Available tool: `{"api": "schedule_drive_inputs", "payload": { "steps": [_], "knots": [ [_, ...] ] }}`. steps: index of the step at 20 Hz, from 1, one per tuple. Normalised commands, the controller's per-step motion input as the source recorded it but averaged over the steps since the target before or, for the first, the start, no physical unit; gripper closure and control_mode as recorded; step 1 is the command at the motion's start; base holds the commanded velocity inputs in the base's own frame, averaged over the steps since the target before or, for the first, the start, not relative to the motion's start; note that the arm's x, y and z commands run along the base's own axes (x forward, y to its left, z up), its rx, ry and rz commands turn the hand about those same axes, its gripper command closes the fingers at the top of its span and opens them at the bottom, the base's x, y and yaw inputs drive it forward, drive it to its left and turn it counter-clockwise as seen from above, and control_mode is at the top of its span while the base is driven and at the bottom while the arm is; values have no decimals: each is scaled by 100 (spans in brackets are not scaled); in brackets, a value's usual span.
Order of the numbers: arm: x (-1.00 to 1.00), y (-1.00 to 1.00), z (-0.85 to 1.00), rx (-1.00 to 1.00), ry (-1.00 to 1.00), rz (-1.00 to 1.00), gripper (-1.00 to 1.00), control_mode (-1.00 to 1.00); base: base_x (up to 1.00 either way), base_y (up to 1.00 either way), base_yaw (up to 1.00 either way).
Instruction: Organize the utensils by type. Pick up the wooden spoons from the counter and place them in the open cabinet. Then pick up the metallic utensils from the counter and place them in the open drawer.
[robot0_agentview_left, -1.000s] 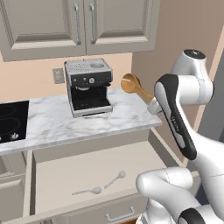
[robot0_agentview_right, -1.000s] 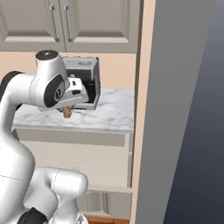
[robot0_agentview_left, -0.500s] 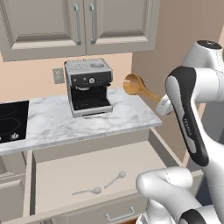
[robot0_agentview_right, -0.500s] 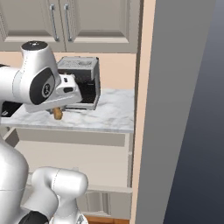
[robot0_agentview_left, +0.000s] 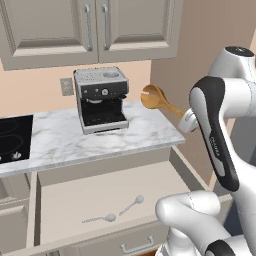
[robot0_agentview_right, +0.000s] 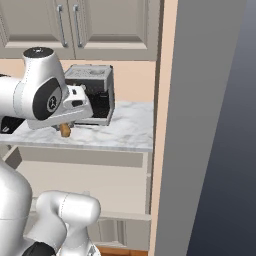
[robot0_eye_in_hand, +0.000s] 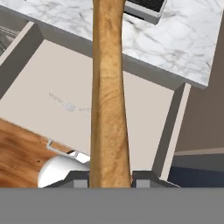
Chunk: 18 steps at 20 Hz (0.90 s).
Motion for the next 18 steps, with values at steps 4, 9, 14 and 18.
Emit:
{"api": "schedule_drive_inputs", "payload": {
  "steps": [4,9,14,18],
  "knots": [
    [0,0,0,0,0,0,100,100,-31,0,0],
    [0,0,0,0,0,0,100,100,-69,1,0],
    [0,0,0,0,0,0,100,100,-52,32,5],
    [0,0,0,0,0,0,100,100,-9,27,7]
  ]
}}
